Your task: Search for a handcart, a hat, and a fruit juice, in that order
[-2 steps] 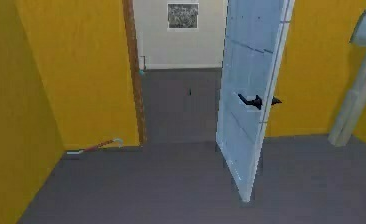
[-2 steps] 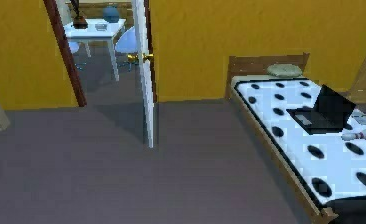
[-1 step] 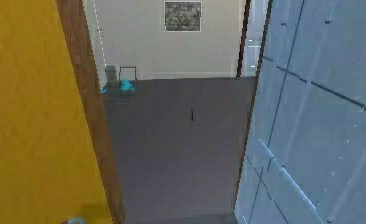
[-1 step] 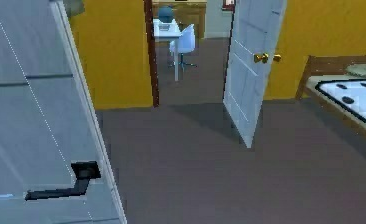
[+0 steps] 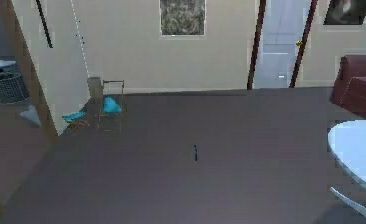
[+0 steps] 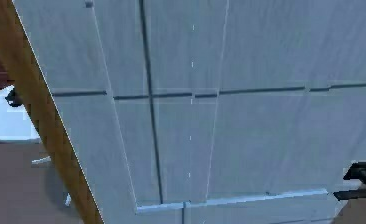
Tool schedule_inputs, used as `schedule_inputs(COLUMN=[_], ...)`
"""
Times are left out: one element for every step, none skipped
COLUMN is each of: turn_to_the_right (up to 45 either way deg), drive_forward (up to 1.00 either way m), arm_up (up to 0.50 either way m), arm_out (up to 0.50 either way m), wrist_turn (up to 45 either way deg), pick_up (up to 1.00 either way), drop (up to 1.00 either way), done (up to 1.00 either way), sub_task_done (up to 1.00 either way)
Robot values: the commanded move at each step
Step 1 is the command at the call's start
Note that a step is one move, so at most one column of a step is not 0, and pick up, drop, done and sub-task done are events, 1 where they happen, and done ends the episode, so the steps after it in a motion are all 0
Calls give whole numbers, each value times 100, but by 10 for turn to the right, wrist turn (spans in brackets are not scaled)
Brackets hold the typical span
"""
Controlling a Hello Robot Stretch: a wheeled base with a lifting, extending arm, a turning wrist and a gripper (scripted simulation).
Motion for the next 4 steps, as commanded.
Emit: schedule_inputs(turn_to_the_right=[-360, 0, 0, -150], drive_forward=[0, 100, 100, 0], arm_up=[0, 0, 0, 0], arm_out=[0, 0, 0, 0], wrist_turn=[0, 0, 0, 0], pick_up=[0, 0, 0, 0], drop=[0, 0, 0, 0], done=[0, 0, 0, 0], sub_task_done=[0, 0, 0, 0])
